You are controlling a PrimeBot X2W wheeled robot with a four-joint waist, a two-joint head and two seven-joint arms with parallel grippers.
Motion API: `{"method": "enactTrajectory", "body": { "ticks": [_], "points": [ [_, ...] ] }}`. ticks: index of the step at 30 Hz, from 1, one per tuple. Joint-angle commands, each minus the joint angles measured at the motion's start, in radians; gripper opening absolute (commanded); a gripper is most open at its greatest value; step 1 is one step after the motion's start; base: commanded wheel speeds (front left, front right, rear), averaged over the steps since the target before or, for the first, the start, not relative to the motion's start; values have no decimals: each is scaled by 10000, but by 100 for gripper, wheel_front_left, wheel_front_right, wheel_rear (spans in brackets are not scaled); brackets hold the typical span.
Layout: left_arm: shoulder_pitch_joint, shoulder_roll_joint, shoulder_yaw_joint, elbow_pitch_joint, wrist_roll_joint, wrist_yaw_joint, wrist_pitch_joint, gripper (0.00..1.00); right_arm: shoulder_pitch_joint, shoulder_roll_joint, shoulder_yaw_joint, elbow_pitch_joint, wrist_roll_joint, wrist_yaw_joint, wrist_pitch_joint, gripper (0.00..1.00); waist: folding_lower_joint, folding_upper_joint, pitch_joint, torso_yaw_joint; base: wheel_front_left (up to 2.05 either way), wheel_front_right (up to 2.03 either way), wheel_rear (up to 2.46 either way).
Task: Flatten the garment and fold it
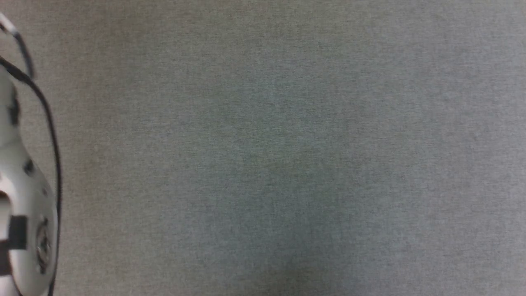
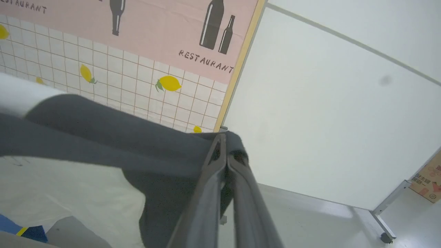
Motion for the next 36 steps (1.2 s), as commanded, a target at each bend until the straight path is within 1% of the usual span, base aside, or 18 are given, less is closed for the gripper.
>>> {"method": "enactTrajectory", "body": {
  "ticks": [1, 6, 10, 13, 14, 16, 19, 23, 25, 28, 32, 36],
  "points": [
    [479, 131, -6, 218, 52, -57, 97, 0, 454, -130, 47, 217, 193, -25, -108, 0, -2, -1, -44, 77, 0, 0, 0],
    [2151, 254, -298, 921, 38, -301, 487, 0, 1969, -342, 734, 616, 1139, -25, -102, 0, -2, -1, -468, 162, 0, 0, 0],
    [3939, 310, -526, 1101, -93, -538, 887, 0, 3772, -733, 1347, 250, 2251, -25, 409, 0, -2, -1, -1161, 259, 0, 0, 0],
    [5330, 365, -644, 810, -138, -584, 1075, 0, 5290, -995, 1487, -487, 3056, -25, 903, 0, -2, -1, -1682, 312, 0, 0, 0],
    [6049, 369, -665, 590, -213, -584, 1187, 0, 6070, -1088, 1477, -953, 3438, -25, 1134, 0, -2, -1, -1928, 325, 0, 0, 0],
    [7150, 326, -576, 130, -444, -521, 1344, 0, 7251, -1185, 1300, -1689, 3910, -25, 1458, 0, -2, -1, -2254, 339, 0, 0, 0],
    [8789, 353, -563, -638, -621, -373, 1697, 0, 8966, -1115, 797, -2829, 4311, -25, 1958, 0, -2, -1, -2704, 390, 0, 0, 0],
    [10737, 280, -540, -1729, -946, -184, 2129, 0, 11120, -806, -16, -4356, 4298, -25, 2564, 0, -2, -1, -3215, 486, 0, 0, 0],
    [11598, 180, -499, -2255, -1169, -95, 2293, 0, 12042, -460, -321, -5028, 4228, -25, 2821, 0, -2, -1, -3424, 484, 0, 0, 0],
    [12759, 167, -572, -2930, -1228, 72, 2531, 0, 13305, 109, -735, -5913, 4015, -25, 3201, 0, -2, -1, -3670, 511, 0, 0, 0],
    [13903, 177, -706, -3584, -1212, 307, 2829, 0, 14533, 757, -1138, -6792, 3732, -25, 3597, 0, -2, -1, -3851, 545, 0, 0, 0],
    [14784, 129, -759, -3940, -1346, 392, 2962, 0, 15561, 1208, -1325, -7474, 3366, -25, 4043, 0, -2, -1, -3981, 559, 0, 0, 0]
  ]
}}
